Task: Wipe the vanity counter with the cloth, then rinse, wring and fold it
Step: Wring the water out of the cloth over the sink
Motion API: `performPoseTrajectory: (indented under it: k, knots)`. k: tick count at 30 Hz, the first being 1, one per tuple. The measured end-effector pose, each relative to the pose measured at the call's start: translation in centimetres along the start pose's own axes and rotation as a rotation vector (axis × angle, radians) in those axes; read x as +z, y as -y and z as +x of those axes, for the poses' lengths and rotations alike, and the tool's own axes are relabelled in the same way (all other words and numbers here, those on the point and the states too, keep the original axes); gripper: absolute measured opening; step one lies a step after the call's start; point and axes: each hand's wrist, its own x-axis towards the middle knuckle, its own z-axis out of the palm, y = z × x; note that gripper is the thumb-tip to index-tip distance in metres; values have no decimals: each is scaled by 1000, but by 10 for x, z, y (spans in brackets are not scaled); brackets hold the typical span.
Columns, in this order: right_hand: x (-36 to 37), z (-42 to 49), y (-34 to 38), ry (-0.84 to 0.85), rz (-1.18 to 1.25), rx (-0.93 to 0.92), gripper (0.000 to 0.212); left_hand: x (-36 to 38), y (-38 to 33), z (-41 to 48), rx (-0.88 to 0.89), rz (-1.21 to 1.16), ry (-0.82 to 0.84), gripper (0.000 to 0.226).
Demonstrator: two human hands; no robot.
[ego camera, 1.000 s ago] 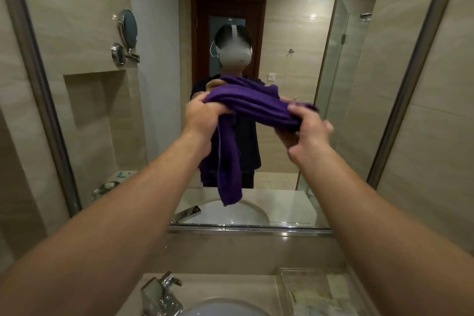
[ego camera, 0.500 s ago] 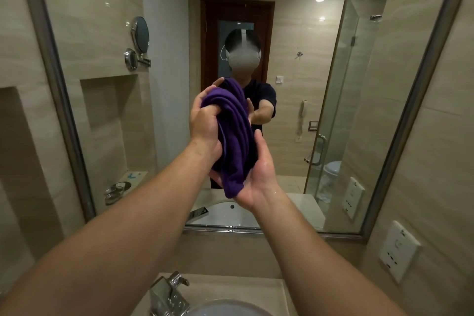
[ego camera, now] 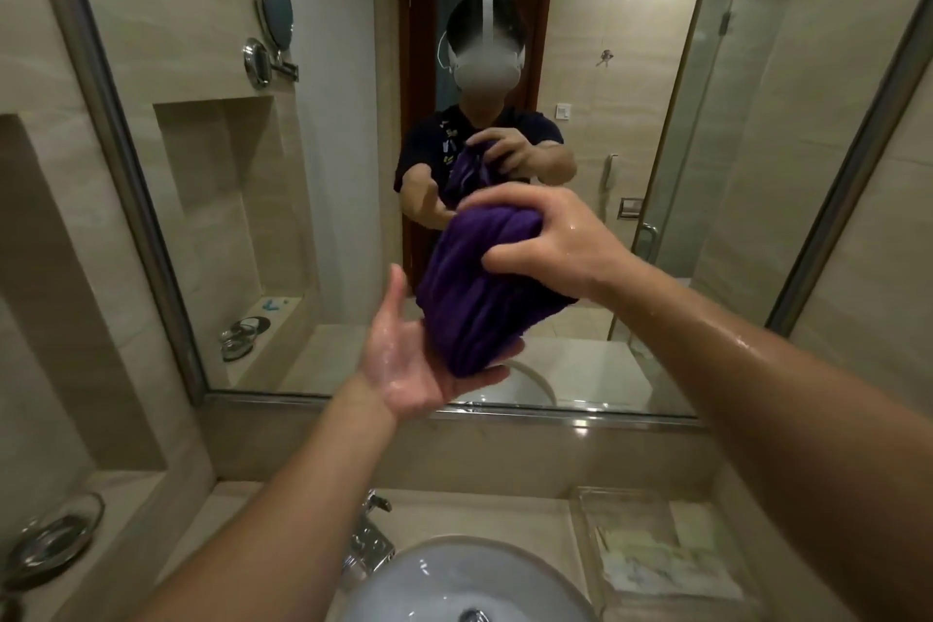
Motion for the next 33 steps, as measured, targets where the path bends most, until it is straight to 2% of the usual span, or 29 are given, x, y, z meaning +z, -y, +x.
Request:
performPoseTrajectory:
  k: [2,4,6,8,9,10,11,12,13,14,16,18,20,22,23,28,31,33]
  knots:
    - [4,1,15,158,-262,-24,32,11,21,16,-49,-82,-218,87]
    - [12,1,21,261,-463,-18,44,21,38,28,-31,-148,-351,67]
    - [17,0,15,203,-564,27,48,27,49,38,101,-135,-519,51]
    - [19,-4,-8,31,-500,155,38,26,53,45,323,-135,-681,39]
    - [22,-9,-25,-51,-413,268,36,23,54,47,468,-51,-769,29]
    - [29,-16,-40,-114,-304,392,36,20,53,46,625,143,-898,14]
    - [40,-26,-56,-153,-165,521,37,19,52,44,804,457,-1014,9]
    - [53,-38,-65,-170,14,643,36,15,52,41,974,824,-1042,20]
    - [67,-50,-75,-160,221,754,33,6,55,38,1115,1152,-946,23]
    - [79,-63,-81,-131,424,845,31,3,59,32,1193,1413,-783,21]
    - [102,-87,-93,-6,692,988,30,-8,69,23,1267,1791,-410,19]
    - [119,-104,-102,138,745,1108,30,-17,76,17,1268,2028,-119,19]
    - [131,-111,-106,214,747,1177,27,-24,80,13,1256,2139,-6,19]
    - [136,-113,-104,181,825,1197,32,-33,82,12,1182,2144,-34,19]
    - [137,-113,-102,154,873,1188,35,-36,82,12,1143,2115,-106,19]
    - [133,-116,-94,-31,1110,1127,39,-45,81,13,997,1878,-627,21]
    - [129,-125,-102,-320,1493,983,40,-46,78,8,810,1518,-926,19]
    - [133,-133,-106,-457,1505,790,61,-47,76,8,680,1210,-1083,21]
